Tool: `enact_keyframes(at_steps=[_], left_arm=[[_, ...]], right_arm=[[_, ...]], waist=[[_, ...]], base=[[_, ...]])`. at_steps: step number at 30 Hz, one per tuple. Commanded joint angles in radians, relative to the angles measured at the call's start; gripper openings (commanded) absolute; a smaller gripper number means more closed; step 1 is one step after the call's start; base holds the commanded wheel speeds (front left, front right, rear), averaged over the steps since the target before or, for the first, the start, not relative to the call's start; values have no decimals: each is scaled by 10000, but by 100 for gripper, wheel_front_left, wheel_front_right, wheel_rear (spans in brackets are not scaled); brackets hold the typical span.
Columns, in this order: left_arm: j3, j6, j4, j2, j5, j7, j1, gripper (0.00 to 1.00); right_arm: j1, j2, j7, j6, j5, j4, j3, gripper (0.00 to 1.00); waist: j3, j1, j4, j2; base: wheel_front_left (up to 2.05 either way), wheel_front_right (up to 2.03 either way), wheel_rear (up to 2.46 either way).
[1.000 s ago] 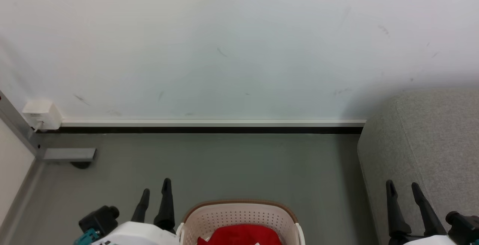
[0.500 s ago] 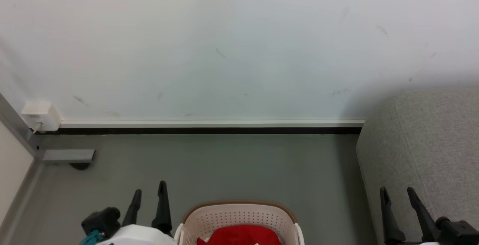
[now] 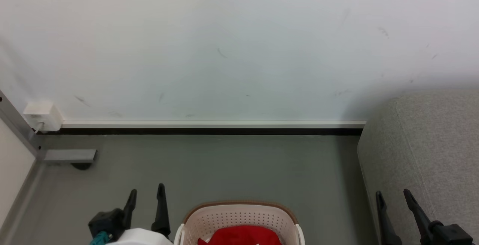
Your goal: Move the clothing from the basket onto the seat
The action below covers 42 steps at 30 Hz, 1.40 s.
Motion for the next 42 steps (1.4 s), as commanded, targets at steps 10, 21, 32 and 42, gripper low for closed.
enact_keyframes(at_steps=[10, 21, 32, 42], left_arm=[[79, 34, -17, 77, 1208, -291, 3, 100], [268, 1, 248, 91, 2124, -457, 90, 100], [438, -136, 608, 90, 2376, -512, 187, 100], [548, -308, 1000, 87, 2268, -512, 62, 100]], right_arm=[[122, -97, -271, -18, -403, 125, 9, 100], [147, -99, -453, -20, -614, 293, -46, 100], [104, -96, -518, -21, -373, 472, -130, 100], [12, -96, -518, -21, -309, 633, -80, 100]], waist=[[-38, 0, 3, 0], [-71, 0, 4, 0], [-110, 0, 21, 0], [-88, 0, 22, 0]], base=[[0, 0, 0], [0, 0, 0], [0, 0, 0], [0, 0, 0]])
